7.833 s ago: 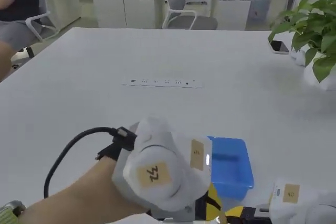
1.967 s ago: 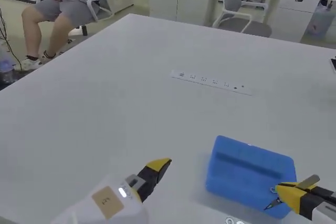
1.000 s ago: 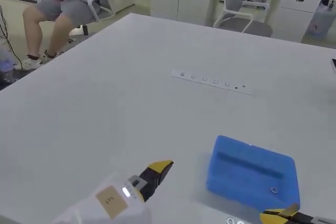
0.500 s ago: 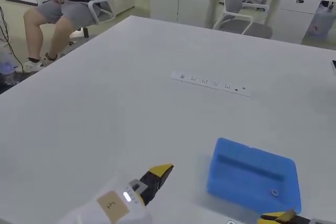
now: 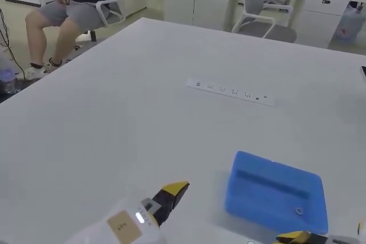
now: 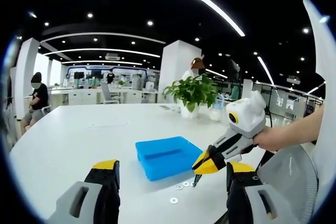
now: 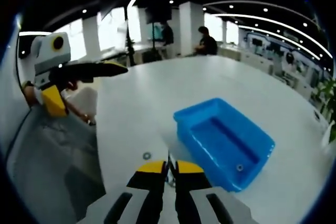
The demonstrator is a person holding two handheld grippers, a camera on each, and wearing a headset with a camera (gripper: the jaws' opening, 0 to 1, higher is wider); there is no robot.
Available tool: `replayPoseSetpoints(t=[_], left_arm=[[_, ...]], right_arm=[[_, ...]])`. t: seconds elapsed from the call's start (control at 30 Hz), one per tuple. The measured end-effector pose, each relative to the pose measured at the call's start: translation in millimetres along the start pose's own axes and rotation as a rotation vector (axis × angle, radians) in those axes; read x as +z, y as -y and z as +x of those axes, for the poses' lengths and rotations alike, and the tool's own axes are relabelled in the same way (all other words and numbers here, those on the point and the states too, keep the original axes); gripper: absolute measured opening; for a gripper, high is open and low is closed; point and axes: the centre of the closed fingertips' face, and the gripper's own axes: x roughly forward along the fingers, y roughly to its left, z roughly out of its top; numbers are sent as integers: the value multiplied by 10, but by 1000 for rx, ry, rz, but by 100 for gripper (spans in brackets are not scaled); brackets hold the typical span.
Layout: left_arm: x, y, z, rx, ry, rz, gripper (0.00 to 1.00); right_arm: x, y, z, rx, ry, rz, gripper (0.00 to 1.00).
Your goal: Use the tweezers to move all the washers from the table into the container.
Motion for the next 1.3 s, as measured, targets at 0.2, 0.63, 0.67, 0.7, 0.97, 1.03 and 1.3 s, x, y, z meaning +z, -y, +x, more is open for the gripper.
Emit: replayPoseSetpoints(t=[0.2, 0.63, 0.67, 0.7, 0.97, 1.03, 1.3], left_arm=[[3, -12, -3, 3, 2, 2, 84], [-3, -25, -7, 8, 0, 10, 84], [1, -29, -8, 9, 3, 10, 84], [5, -31, -12, 10, 5, 7, 84], [0, -22, -12, 7, 3, 6, 83], [8, -22, -14, 9, 6, 4, 83], [7, -15, -14, 7, 3, 3, 83]], right_arm=[[-14, 2, 4, -6, -7, -21, 3], [24, -15, -61, -67, -4, 35, 2], [46, -17, -78, -68, -1, 39, 2], [75, -5, -105, -72, -2, 37, 2], [273, 199, -276, -126, -19, -9, 3], [357, 234, -311, -132, 3, 17, 3], [607, 368, -404, -127, 90, 136, 3]])
